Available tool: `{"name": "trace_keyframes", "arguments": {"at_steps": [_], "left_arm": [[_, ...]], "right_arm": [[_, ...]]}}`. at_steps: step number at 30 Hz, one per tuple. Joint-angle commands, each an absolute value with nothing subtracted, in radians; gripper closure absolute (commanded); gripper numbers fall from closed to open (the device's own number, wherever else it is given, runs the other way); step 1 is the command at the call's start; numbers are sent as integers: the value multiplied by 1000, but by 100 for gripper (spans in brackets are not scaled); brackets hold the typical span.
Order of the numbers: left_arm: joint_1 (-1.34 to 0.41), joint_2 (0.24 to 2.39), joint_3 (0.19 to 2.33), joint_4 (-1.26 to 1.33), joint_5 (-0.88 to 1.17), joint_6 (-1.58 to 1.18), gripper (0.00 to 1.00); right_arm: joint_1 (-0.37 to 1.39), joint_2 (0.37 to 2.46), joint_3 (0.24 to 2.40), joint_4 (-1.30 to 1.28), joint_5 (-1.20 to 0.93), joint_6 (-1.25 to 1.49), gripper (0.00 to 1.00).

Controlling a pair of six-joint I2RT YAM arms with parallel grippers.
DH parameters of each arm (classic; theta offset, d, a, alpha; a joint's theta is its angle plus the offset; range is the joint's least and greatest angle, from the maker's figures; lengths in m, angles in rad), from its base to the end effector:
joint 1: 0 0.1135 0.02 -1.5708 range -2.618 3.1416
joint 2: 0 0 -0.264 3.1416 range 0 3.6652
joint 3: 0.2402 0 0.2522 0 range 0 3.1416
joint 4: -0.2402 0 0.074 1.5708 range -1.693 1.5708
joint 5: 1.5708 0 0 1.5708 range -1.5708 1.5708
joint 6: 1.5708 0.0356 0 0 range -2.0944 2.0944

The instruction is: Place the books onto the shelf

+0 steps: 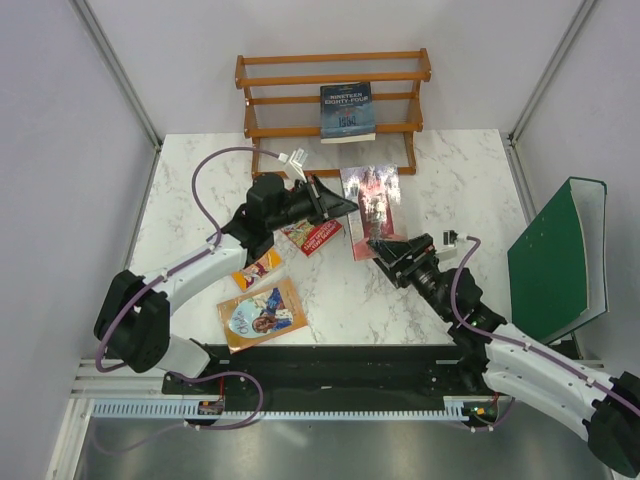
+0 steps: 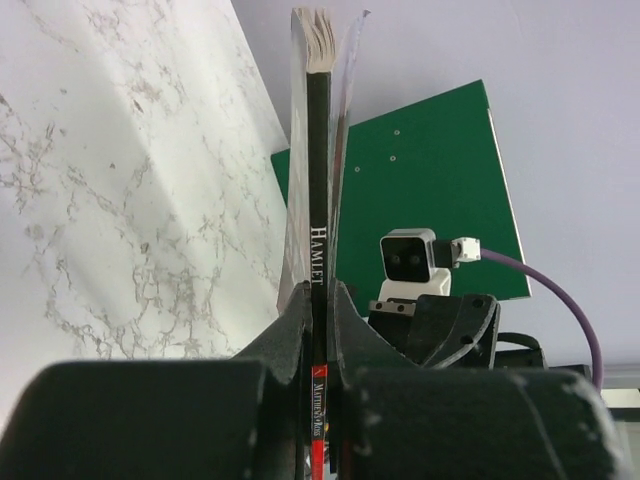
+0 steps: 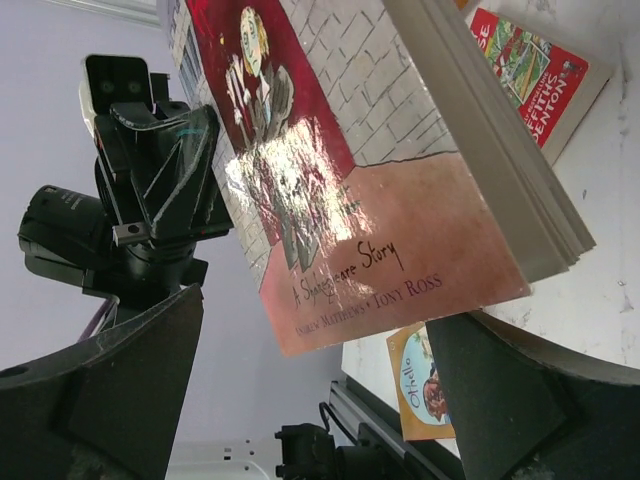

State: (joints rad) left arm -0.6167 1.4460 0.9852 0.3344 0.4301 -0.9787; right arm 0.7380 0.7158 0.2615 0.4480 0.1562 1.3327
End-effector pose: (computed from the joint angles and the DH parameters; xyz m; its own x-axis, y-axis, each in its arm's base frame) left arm 0.2678 -0.2080 0.3069 -0.7736 -0.3761 -0.5100 0.3964 0.3408 -0.8525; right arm 0.1342 0.1146 0.2325 -0.5351 0.8109 -0.2368 -0.1251 0.2012 0.9715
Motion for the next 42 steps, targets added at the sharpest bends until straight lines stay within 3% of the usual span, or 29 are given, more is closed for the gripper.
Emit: {"name": "trace_keyframes", "arguments": {"at_steps": [1, 5, 7, 14, 15, 18, 25, 31, 34, 36, 37, 40, 42], "left_arm": [[-615, 1444, 954, 422, 492, -1043, 98], [-615, 1425, 884, 445, 463, -1058, 98], [-615, 1427, 874, 445, 465, -1060, 98], [-617, 1437, 816, 472, 474, -1091, 98], [-617, 1439, 813, 474, 476, -1091, 98], [-618, 1459, 813, 479, 497, -1097, 98], [-627, 1459, 787, 523, 502, -1124, 98], [-627, 1445, 793, 506, 485, -1106, 98], [-627, 1433, 833, 447, 465, -1047, 97], [-624, 1417, 867, 318, 440, -991, 80], [-623, 1399, 902, 272, 398, -927, 64], [-608, 1350, 963, 62, 284, -815, 33], [-592, 1318, 971, -50, 230, -770, 24]], "right_arm": [[744, 742, 287, 599, 206, 1304, 2], [744, 732, 273, 652, 218, 1298, 4], [744, 701, 253, 660, 236, 1302, 17], [744, 586, 252, 568, 296, 1273, 37], [744, 584, 256, 565, 292, 1266, 47], [744, 610, 282, 552, 272, 1247, 58], [744, 709, 305, 560, 236, 1249, 55], [744, 759, 304, 594, 203, 1252, 77], [742, 770, 313, 574, 198, 1244, 96], [742, 778, 313, 571, 206, 1250, 100], [741, 784, 316, 568, 206, 1250, 100], [735, 821, 342, 571, 202, 1236, 100], [729, 863, 365, 587, 189, 1229, 100]]}}
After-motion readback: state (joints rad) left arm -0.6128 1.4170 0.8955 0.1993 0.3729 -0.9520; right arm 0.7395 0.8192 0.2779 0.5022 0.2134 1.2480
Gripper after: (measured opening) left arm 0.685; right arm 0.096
